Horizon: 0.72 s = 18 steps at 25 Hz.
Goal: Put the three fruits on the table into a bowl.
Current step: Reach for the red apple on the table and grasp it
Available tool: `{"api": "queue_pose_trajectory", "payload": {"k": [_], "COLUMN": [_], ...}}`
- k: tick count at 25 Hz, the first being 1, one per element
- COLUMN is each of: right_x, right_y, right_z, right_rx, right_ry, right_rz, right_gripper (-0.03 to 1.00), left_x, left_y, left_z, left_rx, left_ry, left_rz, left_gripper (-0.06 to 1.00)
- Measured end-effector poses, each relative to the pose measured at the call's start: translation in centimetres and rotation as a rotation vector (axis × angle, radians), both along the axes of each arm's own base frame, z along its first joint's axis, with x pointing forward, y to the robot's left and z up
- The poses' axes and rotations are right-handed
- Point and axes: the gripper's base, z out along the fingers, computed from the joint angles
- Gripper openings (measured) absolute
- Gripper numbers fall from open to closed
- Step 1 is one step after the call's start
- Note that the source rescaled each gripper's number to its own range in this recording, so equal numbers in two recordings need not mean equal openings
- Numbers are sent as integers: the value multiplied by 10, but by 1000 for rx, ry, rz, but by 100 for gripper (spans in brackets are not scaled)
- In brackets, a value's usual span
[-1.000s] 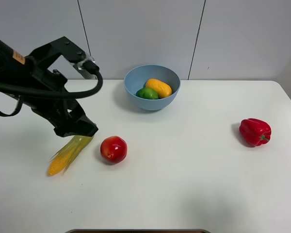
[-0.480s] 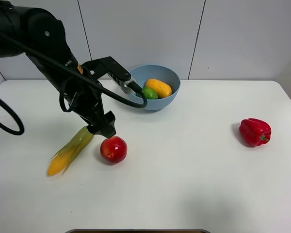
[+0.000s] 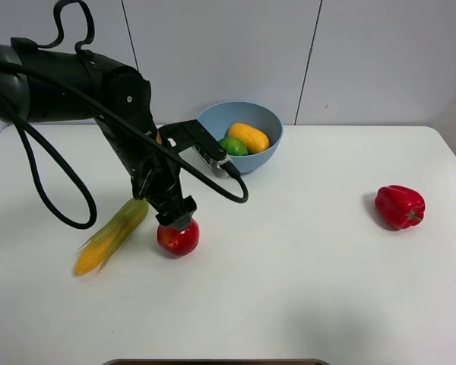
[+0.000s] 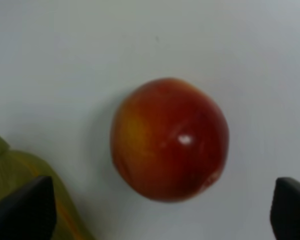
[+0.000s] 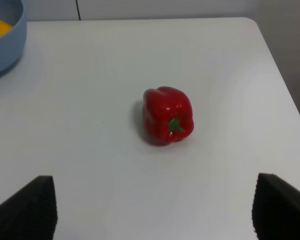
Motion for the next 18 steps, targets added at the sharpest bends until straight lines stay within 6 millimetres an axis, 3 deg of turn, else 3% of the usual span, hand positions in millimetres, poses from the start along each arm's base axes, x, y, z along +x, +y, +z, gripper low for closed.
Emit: {"api": "queue_pose_trajectory", "payload": {"k": [18], "right_x": [0], "right_y": [0], "right_z": [0], "right_rx": [0], "right_ry": [0], "right_rz": [0], "right_gripper": [58], "left_x": [8], "left_y": [-9], "left_z": [-45], "left_rx": [24], "left_ry": [67], "left_rz": [20], "left_gripper": [55]}}
